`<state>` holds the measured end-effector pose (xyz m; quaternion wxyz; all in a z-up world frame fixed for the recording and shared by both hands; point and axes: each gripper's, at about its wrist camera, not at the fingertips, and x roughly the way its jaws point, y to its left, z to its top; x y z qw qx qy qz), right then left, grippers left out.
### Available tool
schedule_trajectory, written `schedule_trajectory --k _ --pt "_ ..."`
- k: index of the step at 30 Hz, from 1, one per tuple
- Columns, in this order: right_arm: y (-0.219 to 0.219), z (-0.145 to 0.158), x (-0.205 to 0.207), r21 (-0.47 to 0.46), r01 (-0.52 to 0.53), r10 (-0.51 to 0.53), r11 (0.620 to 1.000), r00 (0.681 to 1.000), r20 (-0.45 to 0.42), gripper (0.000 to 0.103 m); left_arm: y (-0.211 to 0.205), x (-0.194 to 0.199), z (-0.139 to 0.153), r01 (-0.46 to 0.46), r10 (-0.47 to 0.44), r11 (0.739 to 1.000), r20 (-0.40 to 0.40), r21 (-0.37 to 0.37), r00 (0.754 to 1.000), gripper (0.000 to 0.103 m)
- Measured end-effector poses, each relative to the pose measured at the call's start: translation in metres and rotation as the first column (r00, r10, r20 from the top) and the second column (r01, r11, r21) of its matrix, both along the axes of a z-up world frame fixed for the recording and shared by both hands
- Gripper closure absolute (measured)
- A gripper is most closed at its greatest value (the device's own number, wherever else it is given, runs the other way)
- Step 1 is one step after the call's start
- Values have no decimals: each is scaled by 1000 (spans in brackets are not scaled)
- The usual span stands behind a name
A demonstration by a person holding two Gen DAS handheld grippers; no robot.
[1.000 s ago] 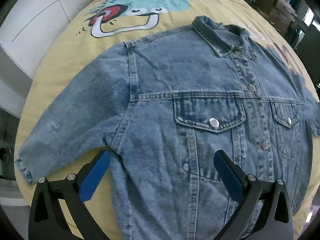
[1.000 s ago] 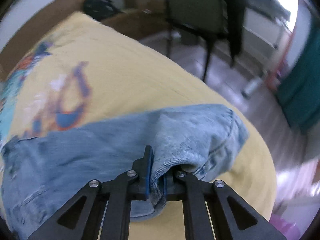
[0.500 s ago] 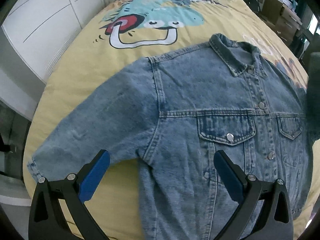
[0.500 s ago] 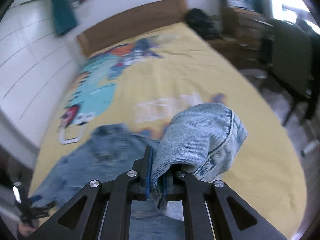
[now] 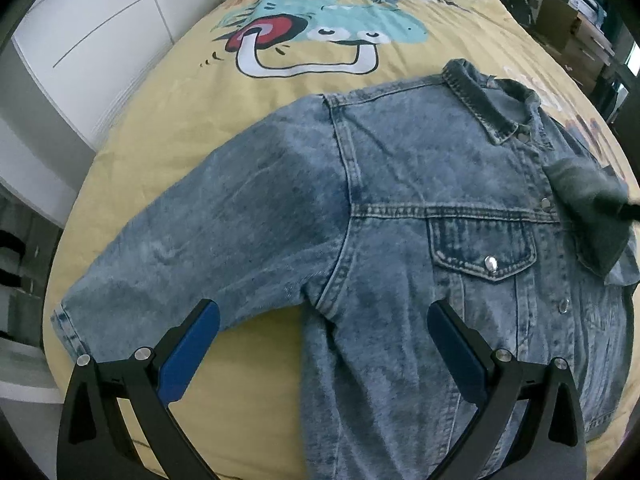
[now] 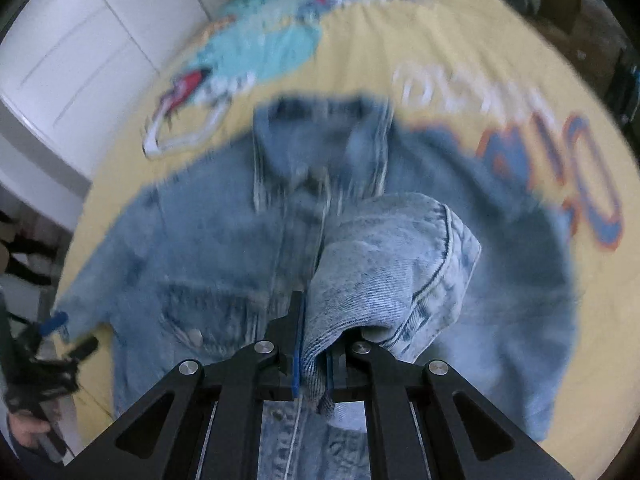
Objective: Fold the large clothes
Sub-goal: 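Carry the sleeve across the jacket front with the right gripper and release, then grasp the cuff of the other sleeve with the left gripper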
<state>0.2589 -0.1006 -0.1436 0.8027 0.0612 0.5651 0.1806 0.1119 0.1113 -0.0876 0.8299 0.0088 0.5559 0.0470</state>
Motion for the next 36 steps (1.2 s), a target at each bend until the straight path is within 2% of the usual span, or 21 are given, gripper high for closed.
schedule_trajectory --k 1,5,8,10,11,12,14,20,24,29,33,36 --pt "6 -15 -2 4 -4 4 1000 1000 -28 95 0 -1 -1 0 0 1000 -1 3 1000 1" --pt "15 -39 -8 -11 -29 28 1000 997 -70 94 1 -1 -1 1 -1 1000 -4 16 1000 1" --pt "24 -43 -8 -46 -51 47 998 996 -76 92 1 -1 -1 3 -2 1000 -4 14 1000 1" --pt "27 -40 -11 -66 -63 58 996 995 -76 83 -1 -1 -1 9 -9 1000 -3 18 1000 1" --pt "29 -38 -13 -67 -70 65 995 995 -71 72 -3 0 0 12 -12 1000 -3 21 1000 1" --pt "29 -34 -18 -63 -83 79 995 995 -68 50 -6 1 1 18 -18 999 -3 26 1000 1" --pt "25 -27 -25 -67 -98 93 993 993 -69 23 -11 2 2 29 -29 999 -1 32 1000 1" --pt "-20 -9 -61 -109 -89 85 990 995 -48 22 -43 8 6 96 -96 995 7 22 995 1" --pt "-69 -7 -79 -141 13 -17 990 1000 -25 22 -80 15 3 188 -188 982 3 4 982 1" --pt "-128 -16 -95 -148 152 -159 977 987 -35 22 -142 27 1 323 -323 946 21 31 946 1" --pt "-166 -30 -106 -138 253 -262 957 963 -53 22 -188 33 -6 375 -376 926 42 31 926 1" --pt "-181 -37 -111 -116 288 -297 951 952 -70 22 -226 38 -19 444 -445 895 22 50 895 1"
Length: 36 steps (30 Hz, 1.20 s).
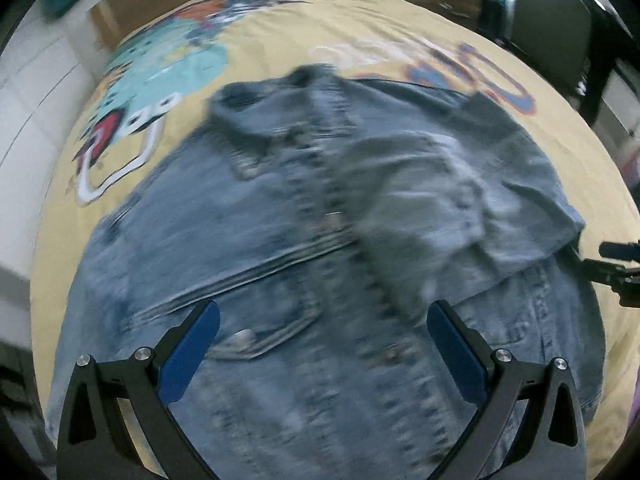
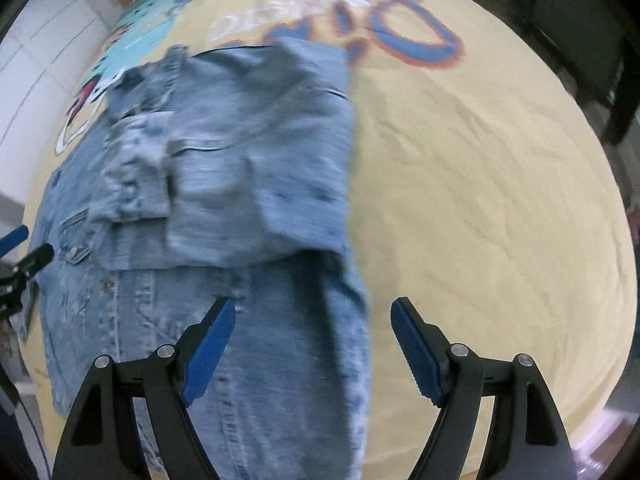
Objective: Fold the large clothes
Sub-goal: 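Grasp the cuff of the other sleeve with the left gripper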
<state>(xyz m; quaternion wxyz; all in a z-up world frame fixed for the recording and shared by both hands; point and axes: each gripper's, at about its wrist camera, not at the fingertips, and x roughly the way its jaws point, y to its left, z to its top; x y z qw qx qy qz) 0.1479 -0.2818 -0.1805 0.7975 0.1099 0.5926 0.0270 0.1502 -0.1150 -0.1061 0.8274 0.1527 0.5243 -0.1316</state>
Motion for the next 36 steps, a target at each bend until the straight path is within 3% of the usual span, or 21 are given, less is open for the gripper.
schedule_trajectory --k 4,13,15,17,18,20,21,25,29,32,36 --pt "-13 -9 -2 37 24 -24 999 1000 3 22 -39 2 -14 89 -90 994 21 71 996 1" --pt "-34 -31 -9 101 88 -87 991 996 -11 22 -80 26 -61 158 -160 963 -5 218 987 2" --pt "-35 -34 -11 98 84 -83 992 996 -12 22 -84 29 -67 170 -174 958 -3 230 985 13" --pt "-35 -33 -13 89 75 -75 993 997 -10 22 -84 34 -69 170 -171 961 -13 218 985 41" --pt "-34 -33 -12 82 71 -71 994 997 -10 22 -83 37 -67 161 -161 964 -15 213 987 48" --pt "-33 -33 -12 69 64 -63 996 998 -9 22 -78 41 -62 138 -143 964 6 226 990 74" --pt "-33 -33 -12 62 60 -60 996 998 -9 22 -75 44 -58 128 -135 966 14 224 991 75" --pt "-32 -32 -11 58 64 -63 996 998 -9 22 -39 58 -31 34 -38 993 34 112 999 81" --pt "-26 -31 -5 59 74 -74 995 997 -12 22 2 69 -13 -67 67 998 10 -3 998 82" --pt "-24 -30 -6 59 76 -75 995 997 -12 22 32 76 -14 -132 132 991 -6 -28 991 83" --pt "-21 -29 -5 55 69 -69 996 998 -11 22 54 76 -30 -180 173 980 -85 -82 981 82"
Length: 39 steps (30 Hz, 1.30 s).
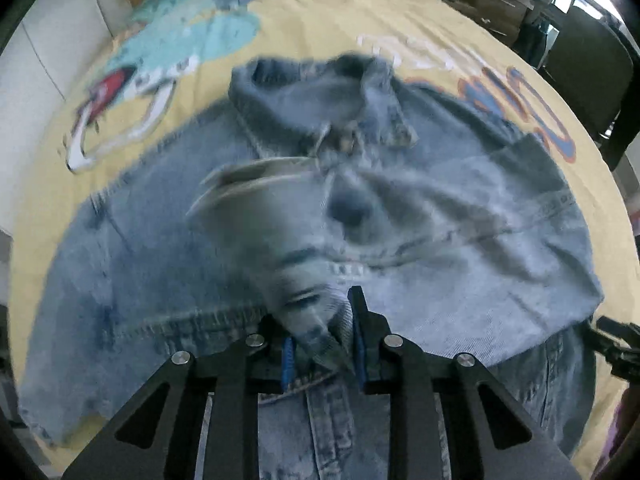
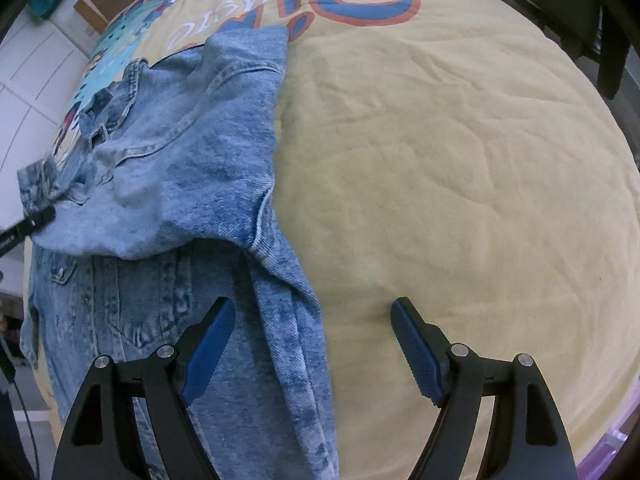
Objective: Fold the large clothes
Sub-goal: 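Grasp the cuff of the other sleeve with the left gripper, then lay the held sleeve across the jacket front with the left gripper and release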
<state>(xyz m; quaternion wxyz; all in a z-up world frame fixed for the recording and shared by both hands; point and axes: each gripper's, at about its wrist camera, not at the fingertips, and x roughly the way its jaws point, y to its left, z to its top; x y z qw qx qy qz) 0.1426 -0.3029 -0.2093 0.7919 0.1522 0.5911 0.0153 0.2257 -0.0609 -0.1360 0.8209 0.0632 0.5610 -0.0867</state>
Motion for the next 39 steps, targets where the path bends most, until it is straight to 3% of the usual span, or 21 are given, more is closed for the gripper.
schedule_trajectory --k 6,8,12,14,16,20,26,29,30,31,34,36,39 --pt "10 3 3 -14 -21 21 1000 1000 -1 22 20 -12 -19 -82 72 991 -101 -102 992 75" --pt "11 4 4 -19 -23 23 1000 1000 0 22 26 -15 -17 -99 90 992 -112 -80 990 57" --pt "11 6 6 -25 -21 21 999 1000 4 22 46 -14 -2 -133 125 988 -93 -83 988 32" --pt "12 7 5 -24 -17 18 1000 1000 6 22 58 -9 9 -146 141 985 -58 -91 988 10" --pt "12 7 5 -23 -18 18 1000 1000 7 22 68 -2 19 -170 167 979 -36 -113 985 1" --pt "15 6 6 -20 -22 22 1000 1000 1 22 82 19 18 -190 180 968 -77 -162 981 1" --pt "18 1 6 -23 -30 30 999 999 -16 22 70 35 -35 -203 170 971 -240 -123 956 2" --pt "17 0 7 -31 -32 31 999 999 -23 22 65 33 -39 -197 178 978 -210 -72 961 5" --pt "16 -1 7 -35 -32 31 999 999 -25 22 63 33 -40 -189 176 981 -206 -44 963 9" --pt "16 -1 7 -39 -32 31 999 999 -26 22 60 32 -39 -172 168 985 -195 -8 966 20" --pt "14 -1 8 -50 -30 28 998 999 -30 22 52 31 -31 -146 140 989 -167 -26 976 65" --pt "13 1 10 -52 -25 23 998 999 -29 22 50 31 -22 -136 133 991 -136 -12 982 76" --pt "13 5 13 -52 -20 19 998 1000 -20 22 52 28 -7 -104 101 994 -92 -34 991 76"
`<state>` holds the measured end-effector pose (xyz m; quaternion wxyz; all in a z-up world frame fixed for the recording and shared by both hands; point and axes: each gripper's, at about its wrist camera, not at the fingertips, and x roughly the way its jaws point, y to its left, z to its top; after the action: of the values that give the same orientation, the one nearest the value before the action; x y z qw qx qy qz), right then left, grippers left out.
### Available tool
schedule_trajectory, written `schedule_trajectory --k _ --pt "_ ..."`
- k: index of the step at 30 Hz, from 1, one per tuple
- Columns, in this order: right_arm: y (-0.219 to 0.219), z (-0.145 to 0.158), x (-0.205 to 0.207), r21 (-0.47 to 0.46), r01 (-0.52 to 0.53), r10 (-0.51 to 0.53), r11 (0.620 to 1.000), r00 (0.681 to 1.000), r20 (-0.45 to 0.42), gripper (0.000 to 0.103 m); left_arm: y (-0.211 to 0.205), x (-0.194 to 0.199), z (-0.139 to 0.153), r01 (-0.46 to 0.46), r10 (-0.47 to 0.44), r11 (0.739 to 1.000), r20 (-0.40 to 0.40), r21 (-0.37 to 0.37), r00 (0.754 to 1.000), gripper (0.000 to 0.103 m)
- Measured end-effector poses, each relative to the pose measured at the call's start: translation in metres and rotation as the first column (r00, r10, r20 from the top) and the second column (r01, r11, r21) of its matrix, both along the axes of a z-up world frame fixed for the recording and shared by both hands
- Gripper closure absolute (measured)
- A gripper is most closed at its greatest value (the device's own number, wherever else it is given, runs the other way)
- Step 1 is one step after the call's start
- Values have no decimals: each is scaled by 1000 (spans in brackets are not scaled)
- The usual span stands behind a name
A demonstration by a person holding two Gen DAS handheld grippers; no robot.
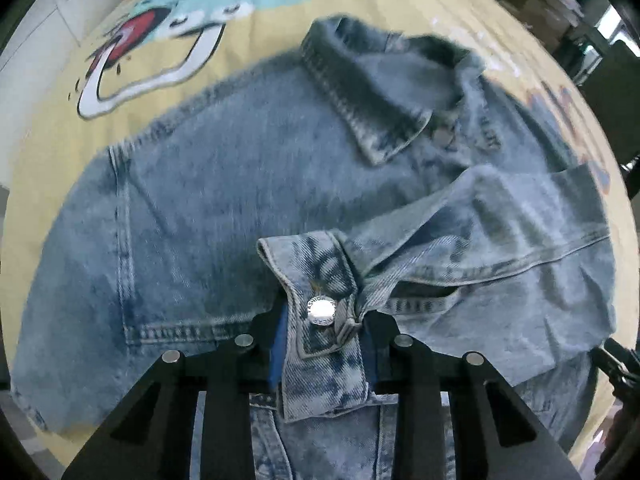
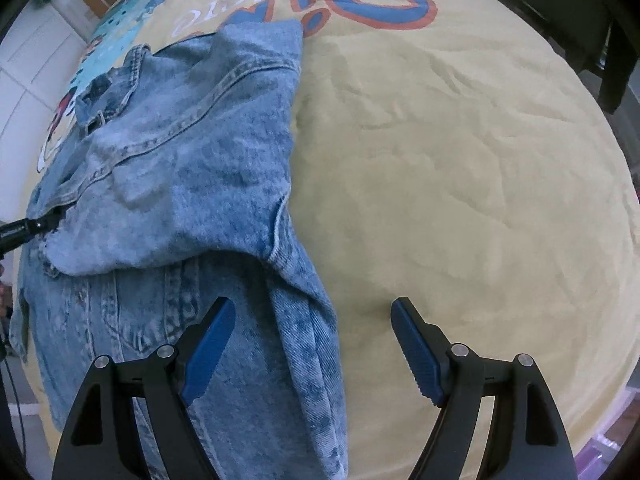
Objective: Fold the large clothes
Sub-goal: 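Lay the held sleeve across the jacket front with the left gripper and release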
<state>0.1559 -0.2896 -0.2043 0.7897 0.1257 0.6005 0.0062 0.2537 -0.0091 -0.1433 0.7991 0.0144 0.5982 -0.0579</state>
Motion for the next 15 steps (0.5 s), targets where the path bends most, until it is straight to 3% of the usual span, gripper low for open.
schedule_trajectory --k 3,6,10,12,15 --pt "3 7 4 -4 -5 5 1000 1000 13 22 17 -5 16 -17 19 999 51 -42 999 76" --pt "9 15 7 -17 -22 23 1000 999 23 22 42 -11 15 -39 40 999 76 -17 996 76" --pt "15 17 8 -21 -37 38 999 999 26 22 57 -8 -11 -29 29 1000 7 10 1000 75" --pt "19 15 8 -22 -40 40 999 999 19 22 54 -6 -25 -26 26 999 -3 43 1000 71" --pt "26 14 8 -21 -56 56 998 998 14 22 59 -4 -27 -68 68 997 1 21 998 62"
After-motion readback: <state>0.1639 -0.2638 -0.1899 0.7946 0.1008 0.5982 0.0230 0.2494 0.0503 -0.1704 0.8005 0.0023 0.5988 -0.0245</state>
